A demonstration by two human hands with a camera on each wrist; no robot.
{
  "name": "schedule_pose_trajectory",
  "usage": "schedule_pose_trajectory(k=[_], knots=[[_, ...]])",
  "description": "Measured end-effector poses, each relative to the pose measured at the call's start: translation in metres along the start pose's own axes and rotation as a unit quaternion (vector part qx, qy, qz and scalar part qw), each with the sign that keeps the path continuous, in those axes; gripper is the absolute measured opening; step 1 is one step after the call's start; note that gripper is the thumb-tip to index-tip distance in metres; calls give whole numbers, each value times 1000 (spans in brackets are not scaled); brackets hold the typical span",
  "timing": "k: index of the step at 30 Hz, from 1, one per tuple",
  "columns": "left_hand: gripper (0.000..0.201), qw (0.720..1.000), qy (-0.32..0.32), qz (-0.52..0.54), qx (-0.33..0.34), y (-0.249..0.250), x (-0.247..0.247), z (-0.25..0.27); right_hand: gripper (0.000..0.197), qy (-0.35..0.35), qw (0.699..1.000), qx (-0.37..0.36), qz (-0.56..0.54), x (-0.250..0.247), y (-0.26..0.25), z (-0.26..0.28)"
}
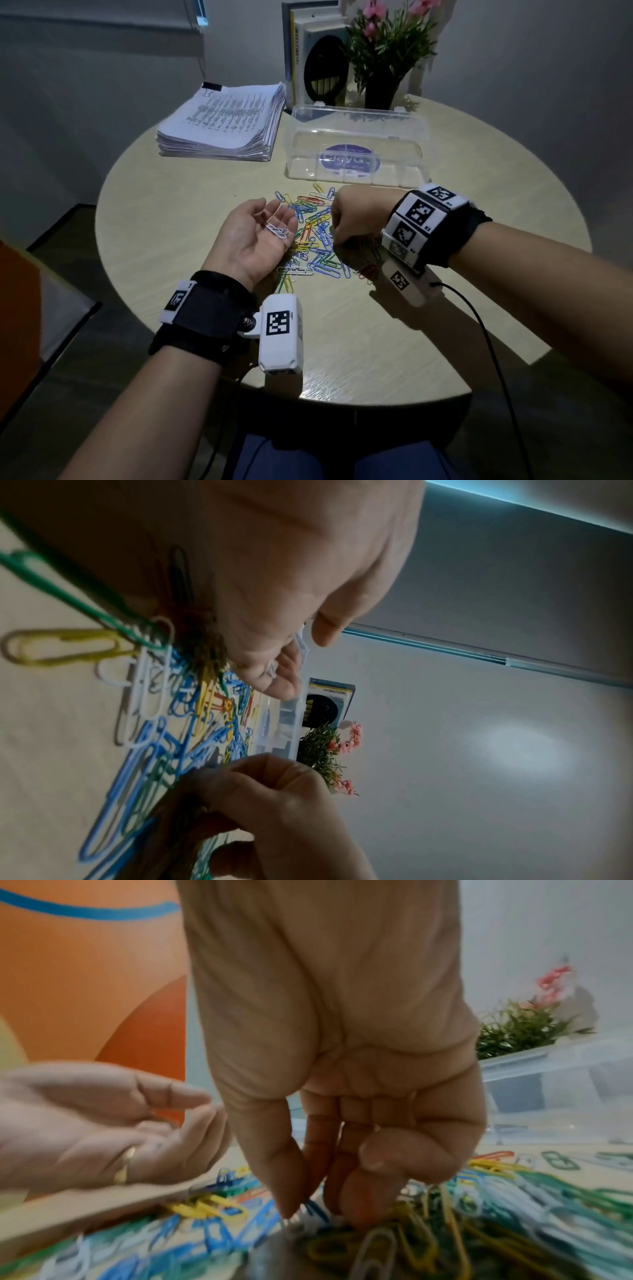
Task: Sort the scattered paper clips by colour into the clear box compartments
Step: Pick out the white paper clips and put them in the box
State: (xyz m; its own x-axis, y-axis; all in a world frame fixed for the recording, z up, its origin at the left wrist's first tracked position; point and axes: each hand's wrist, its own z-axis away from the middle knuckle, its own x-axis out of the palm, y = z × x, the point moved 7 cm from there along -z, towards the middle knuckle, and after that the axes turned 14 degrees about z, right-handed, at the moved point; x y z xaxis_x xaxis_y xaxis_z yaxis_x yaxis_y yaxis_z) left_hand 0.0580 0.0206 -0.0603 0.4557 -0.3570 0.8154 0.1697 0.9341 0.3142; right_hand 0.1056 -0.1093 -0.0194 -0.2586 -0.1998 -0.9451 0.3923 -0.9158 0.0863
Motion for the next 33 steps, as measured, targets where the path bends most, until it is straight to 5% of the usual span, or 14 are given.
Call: schedule_pose_trajectory(k=[7,14,19,28,33], knots=[[24,1000,11,-8,13,7,-13,-1,13,57,996,-17,-59,-21,-13,-10],[23,999,13,-9,32,16,-22,3,10,17,992,-90,-88,-10,-34,1],[23,999,19,-5,35,17,-29,9,8,-1,986,-164,-5,2,-69,25],[22,999,24,-15,42,21,-34,16,17,3,992,-126,18,5,-65,27],[24,999,17,-32,34,14,-28,21,5,10,994,-107,-23,-26,-47,30]])
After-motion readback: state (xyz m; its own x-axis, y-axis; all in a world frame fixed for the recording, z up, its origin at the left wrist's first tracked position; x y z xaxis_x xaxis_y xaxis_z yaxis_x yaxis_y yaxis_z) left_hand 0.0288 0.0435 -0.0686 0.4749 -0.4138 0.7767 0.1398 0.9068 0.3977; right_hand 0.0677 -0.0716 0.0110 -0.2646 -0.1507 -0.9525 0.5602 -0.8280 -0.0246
